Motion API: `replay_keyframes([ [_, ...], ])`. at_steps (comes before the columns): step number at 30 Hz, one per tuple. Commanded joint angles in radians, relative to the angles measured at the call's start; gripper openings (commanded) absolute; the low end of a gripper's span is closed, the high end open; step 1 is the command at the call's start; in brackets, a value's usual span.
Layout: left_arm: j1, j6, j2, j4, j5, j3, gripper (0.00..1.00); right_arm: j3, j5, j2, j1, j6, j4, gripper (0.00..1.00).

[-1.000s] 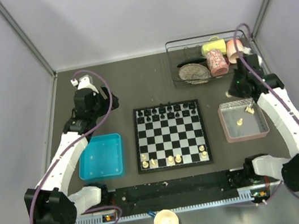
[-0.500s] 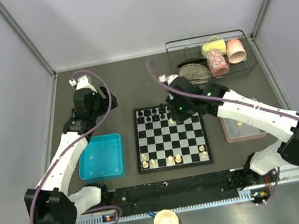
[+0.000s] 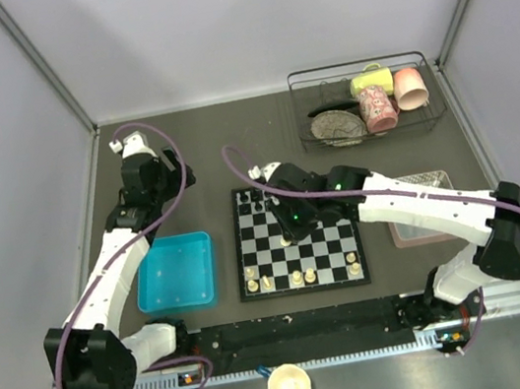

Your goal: Set up the chess pieces on the board

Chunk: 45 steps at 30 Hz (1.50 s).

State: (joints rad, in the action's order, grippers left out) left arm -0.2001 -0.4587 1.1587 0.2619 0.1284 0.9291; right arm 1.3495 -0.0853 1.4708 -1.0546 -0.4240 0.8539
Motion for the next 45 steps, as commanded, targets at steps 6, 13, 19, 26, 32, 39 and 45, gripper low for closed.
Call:
replay_keyframes([
  [6, 0.08, -0.061, 0.018, -0.013, -0.007, 0.001, 0.83, 0.002, -0.022, 0.086, -0.119, -0.104, -0.061, 0.0],
  [13, 0.088, -0.069, 0.018, -0.013, -0.018, -0.004, 0.84, -0.01, -0.059, 0.128, -0.162, -0.151, -0.061, 0.0],
  [19, 0.093, -0.058, 0.016, -0.015, -0.007, -0.003, 0.84, -0.018, -0.083, 0.155, -0.183, -0.174, -0.056, 0.0],
  [26, 0.103, -0.058, 0.013, -0.012, -0.009, 0.001, 0.83, -0.033, -0.119, 0.186, -0.214, -0.236, -0.053, 0.0],
  [32, 0.107, -0.057, 0.01, -0.01, -0.01, 0.001, 0.84, -0.03, -0.12, 0.218, -0.231, -0.255, -0.05, 0.0],
  [39, 0.107, -0.058, 0.009, -0.013, -0.015, -0.004, 0.84, -0.036, -0.12, 0.235, -0.235, -0.265, -0.05, 0.0],
  [45, 0.107, -0.057, 0.009, -0.013, -0.016, -0.006, 0.84, -0.036, -0.13, 0.247, -0.242, -0.269, -0.05, 0.0],
])
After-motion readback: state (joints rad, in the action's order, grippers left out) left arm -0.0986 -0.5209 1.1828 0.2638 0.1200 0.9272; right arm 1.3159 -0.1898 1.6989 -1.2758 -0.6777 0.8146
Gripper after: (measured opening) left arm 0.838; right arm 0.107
